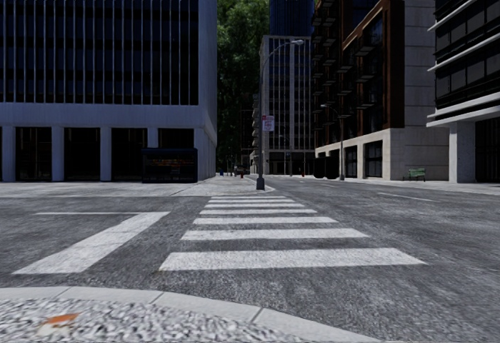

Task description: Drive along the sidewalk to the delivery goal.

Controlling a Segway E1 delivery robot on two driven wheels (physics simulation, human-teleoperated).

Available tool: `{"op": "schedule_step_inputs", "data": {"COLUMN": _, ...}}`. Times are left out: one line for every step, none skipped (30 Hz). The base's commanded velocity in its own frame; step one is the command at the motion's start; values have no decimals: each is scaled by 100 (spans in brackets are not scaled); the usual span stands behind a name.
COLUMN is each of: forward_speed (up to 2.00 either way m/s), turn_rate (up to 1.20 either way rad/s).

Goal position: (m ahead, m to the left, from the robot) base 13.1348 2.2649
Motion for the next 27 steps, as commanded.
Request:
{"op": "schedule_step_inputs", "data": {"forward_speed": 200, "turn_rate": 0}}
{"op": "schedule_step_inputs", "data": {"forward_speed": 200, "turn_rate": 0}}
{"op": "schedule_step_inputs", "data": {"forward_speed": 200, "turn_rate": 0}}
{"op": "schedule_step_inputs", "data": {"forward_speed": 200, "turn_rate": 2}}
{"op": "schedule_step_inputs", "data": {"forward_speed": 200, "turn_rate": 2}}
{"op": "schedule_step_inputs", "data": {"forward_speed": 200, "turn_rate": 6}}
{"op": "schedule_step_inputs", "data": {"forward_speed": 190, "turn_rate": 7}}
{"op": "schedule_step_inputs", "data": {"forward_speed": 173, "turn_rate": 7}}
{"op": "schedule_step_inputs", "data": {"forward_speed": 173, "turn_rate": 7}}
{"op": "schedule_step_inputs", "data": {"forward_speed": 159, "turn_rate": 7}}
{"op": "schedule_step_inputs", "data": {"forward_speed": 153, "turn_rate": 7}}
{"op": "schedule_step_inputs", "data": {"forward_speed": 151, "turn_rate": 7}}
{"op": "schedule_step_inputs", "data": {"forward_speed": 151, "turn_rate": 7}}
{"op": "schedule_step_inputs", "data": {"forward_speed": 151, "turn_rate": 7}}
{"op": "schedule_step_inputs", "data": {"forward_speed": 150, "turn_rate": 7}}
{"op": "schedule_step_inputs", "data": {"forward_speed": 150, "turn_rate": 7}}
{"op": "schedule_step_inputs", "data": {"forward_speed": 150, "turn_rate": 7}}
{"op": "schedule_step_inputs", "data": {"forward_speed": 150, "turn_rate": 7}}
{"op": "schedule_step_inputs", "data": {"forward_speed": 150, "turn_rate": 7}}
{"op": "schedule_step_inputs", "data": {"forward_speed": 150, "turn_rate": 7}}
{"op": "schedule_step_inputs", "data": {"forward_speed": 150, "turn_rate": 8}}
{"op": "schedule_step_inputs", "data": {"forward_speed": 150, "turn_rate": 8}}
{"op": "schedule_step_inputs", "data": {"forward_speed": 150, "turn_rate": 11}}
{"op": "schedule_step_inputs", "data": {"forward_speed": 150, "turn_rate": 12}}
{"op": "schedule_step_inputs", "data": {"forward_speed": 150, "turn_rate": 12}}
{"op": "schedule_step_inputs", "data": {"forward_speed": 150, "turn_rate": 12}}
{"op": "schedule_step_inputs", "data": {"forward_speed": 150, "turn_rate": 12}}
